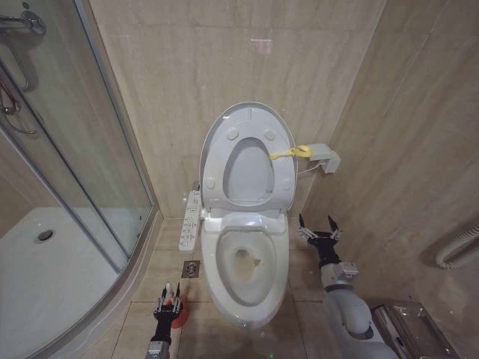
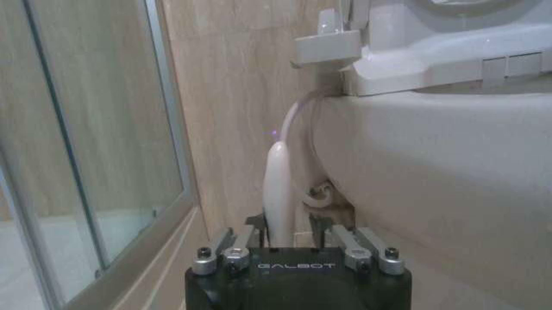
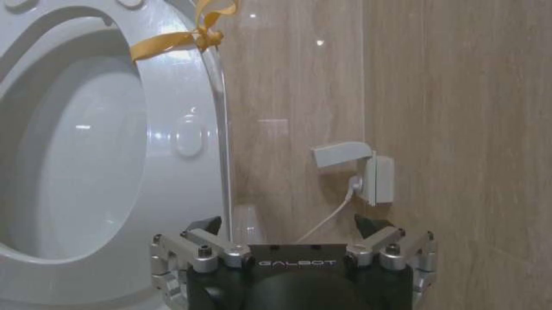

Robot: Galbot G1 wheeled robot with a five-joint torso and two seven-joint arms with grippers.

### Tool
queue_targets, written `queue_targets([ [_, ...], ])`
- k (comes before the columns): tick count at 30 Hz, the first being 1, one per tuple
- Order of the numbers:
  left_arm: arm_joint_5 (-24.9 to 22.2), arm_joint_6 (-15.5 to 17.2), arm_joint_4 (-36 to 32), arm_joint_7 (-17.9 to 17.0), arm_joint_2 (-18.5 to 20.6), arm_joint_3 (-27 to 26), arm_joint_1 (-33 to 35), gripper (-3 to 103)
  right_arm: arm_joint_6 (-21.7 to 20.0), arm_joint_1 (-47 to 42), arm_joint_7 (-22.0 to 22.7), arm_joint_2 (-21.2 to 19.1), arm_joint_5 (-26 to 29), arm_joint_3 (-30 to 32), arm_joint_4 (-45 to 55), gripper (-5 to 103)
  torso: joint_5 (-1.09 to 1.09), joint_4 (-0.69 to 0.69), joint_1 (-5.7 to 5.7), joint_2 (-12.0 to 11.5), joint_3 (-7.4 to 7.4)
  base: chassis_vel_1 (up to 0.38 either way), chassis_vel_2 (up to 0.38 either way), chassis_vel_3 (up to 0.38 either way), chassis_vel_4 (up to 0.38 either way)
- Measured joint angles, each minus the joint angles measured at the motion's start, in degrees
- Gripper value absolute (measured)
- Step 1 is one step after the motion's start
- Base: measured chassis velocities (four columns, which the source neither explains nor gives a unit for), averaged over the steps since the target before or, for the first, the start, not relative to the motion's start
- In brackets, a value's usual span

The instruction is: Open the toilet lid, clean the toilet bowl with a toilet brush, close the toilet lid, and flush.

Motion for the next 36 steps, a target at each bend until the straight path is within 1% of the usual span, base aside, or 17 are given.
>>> queue_targets([
  [7,0.0,-0.6,0.3,0.5,0.0,0.0,0.1,32,0.0,0.0,0.0,0.0,0.0,0.0,0.0,100,0.0,0.0,0.0,0.0,0.0,0.0,0.0,0.0,0.0],
  [8,0.0,-0.7,0.1,0.6,0.1,-0.1,0.2,19,0.0,0.0,0.0,0.0,0.0,0.0,0.0,100,-0.01,0.0,0.0,0.0,0.0,0.0,0.0,0.0,0.0],
  [14,0.1,-0.9,-3.6,0.7,0.5,-0.3,1.9,19,0.0,0.0,0.0,0.0,0.0,0.0,0.0,100,0.0,0.0,0.0,0.0,0.0,0.0,0.0,0.0,0.0],
  [16,0.1,-0.7,-6.5,0.8,0.6,-0.3,3.4,19,0.0,0.0,0.0,0.0,0.0,0.0,0.0,100,0.0,0.0,0.0,0.0,0.0,0.0,0.0,0.0,0.0],
  [17,0.1,-0.7,-6.5,0.8,0.6,-0.3,3.4,19,0.0,0.0,0.0,0.0,0.0,0.0,0.0,100,0.0,0.0,0.0,0.0,0.0,0.0,0.0,0.0,0.0],
  [19,0.0,-0.5,-9.3,0.9,0.8,-0.3,5.0,19,0.0,0.0,0.0,0.0,0.0,0.0,0.0,100,0.0,0.0,0.0,0.0,0.0,0.0,0.0,0.0,0.0],
  [20,0.0,-0.5,-9.3,0.9,0.8,-0.3,5.0,19,0.0,0.0,0.0,0.0,0.0,0.0,0.0,100,0.0,0.0,0.0,0.0,0.0,0.0,0.0,0.0,0.0],
  [24,-0.2,0.5,-17.5,0.8,1.0,-0.4,8.9,19,0.0,0.0,0.0,0.0,0.0,0.0,0.0,100,0.0,0.0,0.0,0.0,0.0,0.0,0.0,0.0,0.0],
  [25,-0.2,0.5,-17.5,0.8,1.0,-0.4,8.9,19,0.0,0.0,0.0,0.0,0.0,0.0,0.0,100,0.0,0.0,0.0,0.0,0.0,0.0,0.0,0.0,0.0],
  [28,0.3,1.5,-26.0,0.4,1.2,-0.5,12.3,19,0.0,0.0,0.0,0.0,0.0,0.0,0.0,100,0.01,-0.01,0.0,0.0,0.0,0.0,0.0,0.0,0.0],
  [29,0.9,1.7,-29.7,0.1,1.3,-0.5,13.8,19,0.0,0.0,0.0,0.0,0.0,0.0,0.0,100,0.0,0.0,0.0,0.0,0.0,0.0,0.0,0.0,0.0],
  [30,0.9,1.7,-29.7,0.1,1.3,-0.5,13.8,19,0.0,0.0,0.0,0.0,0.0,0.0,0.0,100,0.0,0.0,0.0,0.0,0.0,0.0,0.0,0.0,0.0],
  [33,1.0,3.1,-39.0,-0.1,1.7,-0.2,17.3,19,0.0,0.0,0.0,0.0,0.0,0.0,0.0,100,0.01,0.0,0.0,0.0,0.0,0.0,0.0,0.0,0.0],
  [34,1.0,3.1,-39.0,-0.1,1.7,-0.2,17.3,19,0.0,0.0,0.0,0.0,0.0,0.0,0.0,100,0.01,0.0,0.0,0.0,0.0,0.0,0.0,0.0,0.0],
  [36,0.8,5.0,-47.6,0.1,2.0,1.4,20.1,19,0.0,0.0,0.0,0.0,0.0,0.0,0.0,100,0.01,0.0,0.0,0.0,-0.01,0.0,0.0,0.0,0.0],
])
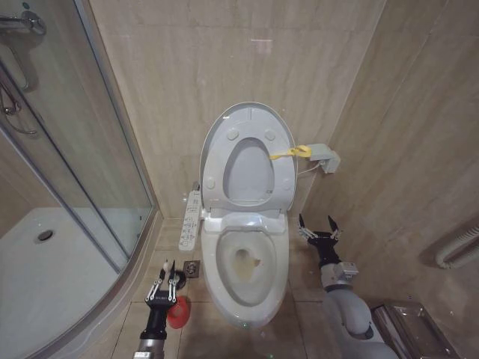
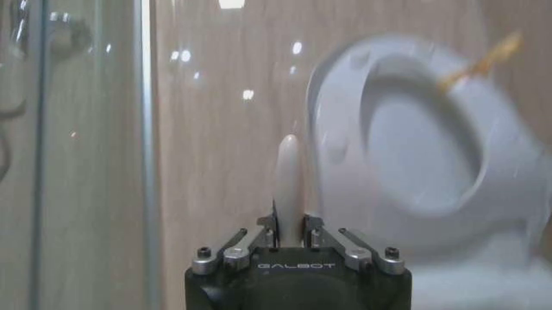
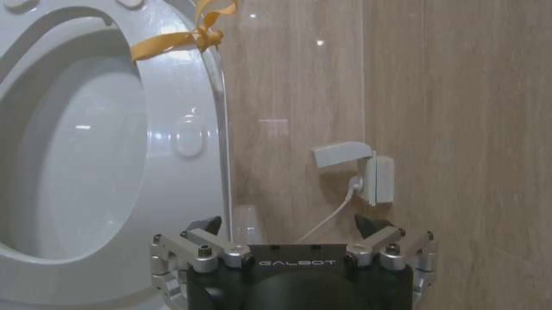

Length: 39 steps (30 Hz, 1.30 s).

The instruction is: Open the toilet lid, clean the toilet bowl with a toilet brush, close the toilet lid, and flush.

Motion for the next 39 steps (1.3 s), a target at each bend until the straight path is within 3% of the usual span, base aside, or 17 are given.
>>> queue_targets([
  [8,-1.0,5.3,-11.5,0.6,1.1,6.4,1.8,19,0.0,0.0,0.0,0.0,0.0,0.0,0.0,100,0.0,0.0,0.0,0.0,0.0,0.0,0.0,0.0,0.0],
  [14,-5.1,9.4,-13.3,1.0,2.0,11.8,-1.4,19,0.0,0.0,0.0,0.0,0.0,0.0,0.0,100,-0.01,0.0,0.0,0.0,0.0,0.0,0.0,0.0,0.0],
  [19,-7.9,12.2,-10.9,1.3,2.8,15.4,-8.3,19,0.0,0.0,0.0,0.0,0.0,0.0,0.0,100,-0.01,-0.01,0.01,0.0,0.01,0.0,0.0,0.0,0.0],
  [28,-11.2,13.3,0.8,1.2,2.9,20.4,-18.6,19,0.0,0.0,0.0,0.0,0.0,0.0,0.0,100,-0.01,0.0,0.01,0.0,0.01,0.0,0.0,0.0,0.0],
  [39,-12.0,12.2,22.7,1.3,1.7,24.1,-34.0,19,0.0,0.0,0.0,0.0,0.0,0.0,0.0,100,0.0,-0.01,0.01,0.0,0.01,0.0,0.0,0.0,0.0],
])
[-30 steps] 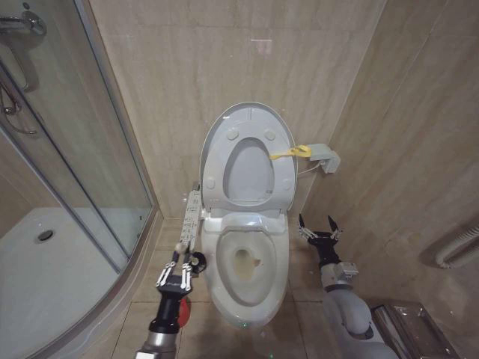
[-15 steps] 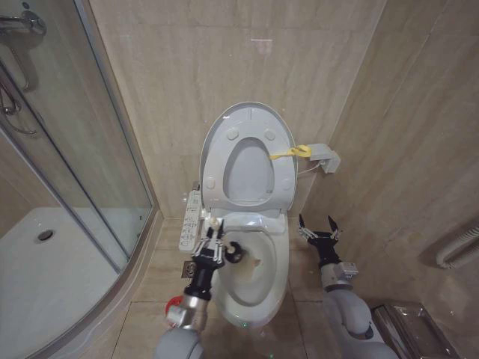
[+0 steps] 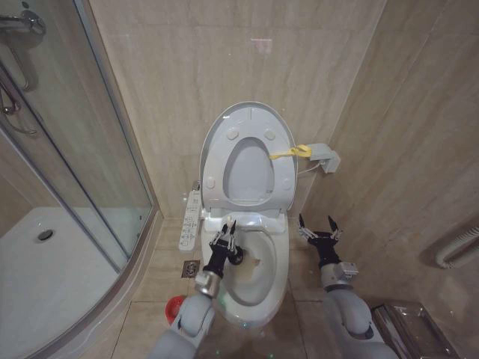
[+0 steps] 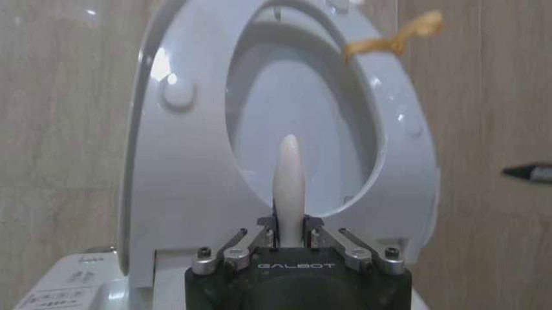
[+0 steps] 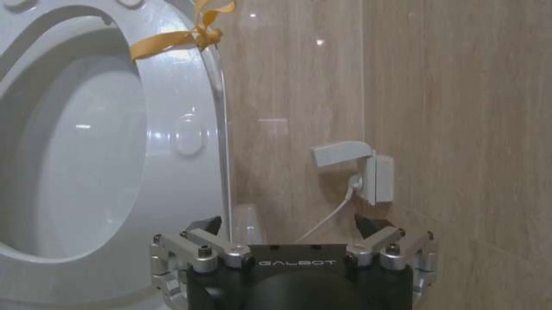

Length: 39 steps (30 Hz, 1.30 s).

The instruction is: Open the toilet lid, clean the toilet bowl with a toilet brush, close the toilet lid, and flush.

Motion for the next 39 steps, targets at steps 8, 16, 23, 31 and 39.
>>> queue_targets([
  [8,-1.0,-1.7,9.7,0.7,-1.6,3.1,-5.6,19,0.0,0.0,0.0,0.0,0.0,0.0,0.0,100,0.0,0.02,0.0,0.0,0.0,0.0,0.0,0.0,0.0],
  [16,-1.0,-3.3,15.4,1.6,-3.1,3.9,-7.1,19,0.0,0.0,0.0,0.0,0.0,0.0,0.0,100,0.0,0.01,-0.01,0.0,0.0,0.0,0.0,0.0,0.0],
  [23,-0.7,-4.8,20.0,2.8,-3.1,5.4,-8.2,19,0.0,0.0,0.0,0.0,0.0,0.0,0.0,100,0.0,0.02,-0.01,0.0,0.0,0.0,0.0,0.0,0.0],
  [31,1.5,-6.5,24.5,3.0,-5.8,6.0,-9.6,19,0.0,0.0,0.0,0.0,0.0,0.0,0.0,100,0.0,0.03,-0.01,0.0,-0.01,0.0,0.0,0.0,0.0],
  [39,3.4,-6.3,21.7,2.7,-8.4,6.8,-10.6,19,0.0,0.0,0.0,0.0,0.0,0.0,0.0,100,0.0,0.0,-0.01,0.0,0.0,0.0,0.0,0.0,0.0],
])
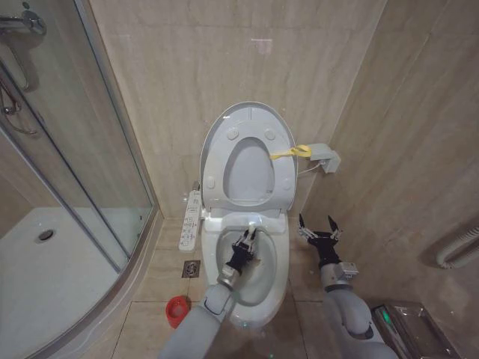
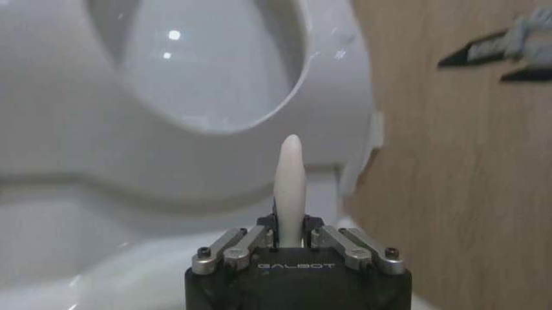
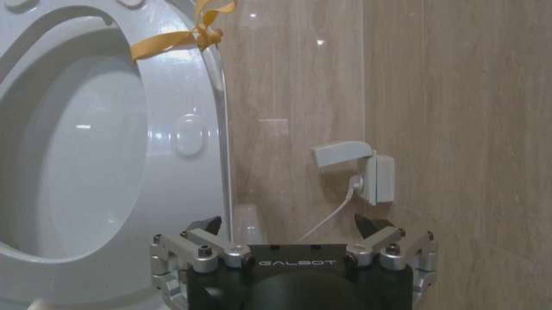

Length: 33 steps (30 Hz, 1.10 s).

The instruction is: Open the toilet lid, clean the toilet bowl with a toilet brush, close the toilet lid, and flush.

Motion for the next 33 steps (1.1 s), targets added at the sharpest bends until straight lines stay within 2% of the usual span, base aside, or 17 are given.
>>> queue_targets([
  [8,0.6,1.0,-4.2,-0.1,-0.6,1.4,0.8,19,0.0,0.0,0.0,0.0,0.0,0.0,0.0,100,0.0,0.0,0.0,0.0,0.0,0.0,0.0,0.0,0.0],
  [11,0.7,0.6,-2.9,0.0,-0.5,1.4,0.9,19,0.0,0.0,0.0,0.0,0.0,0.0,0.0,100,-0.01,0.0,0.0,0.0,0.0,0.0,0.0,0.0,0.0],
  [13,1.2,-0.7,0.8,0.3,-0.1,1.0,0.4,19,0.0,0.0,0.0,0.0,0.0,0.0,0.0,100,-0.01,0.02,0.0,0.0,-0.01,0.0,0.0,0.0,0.0],
  [17,1.5,-1.2,4.5,0.4,0.2,0.3,-0.5,19,0.0,0.0,0.0,0.0,0.0,0.0,0.0,100,0.04,0.05,0.01,0.0,0.01,0.0,0.0,0.0,0.0],
  [18,1.5,-1.2,4.6,0.5,0.2,0.2,-0.8,19,0.0,0.0,0.0,0.0,0.0,0.0,0.0,100,-0.02,0.01,0.0,0.0,0.0,0.0,0.0,0.0,0.0],
  [28,1.3,-1.0,0.1,0.4,-1.2,1.2,-0.8,19,0.0,0.0,0.0,0.0,0.0,0.0,0.0,100,-0.01,-0.01,0.0,0.0,0.0,0.0,0.0,0.0,0.0],
  [33,1.9,-1.6,4.3,0.8,-1.5,0.8,-1.5,19,0.0,0.0,0.0,0.0,0.0,0.0,0.0,100,0.0,0.01,0.0,0.0,0.0,0.0,0.0,0.0,0.0],
])
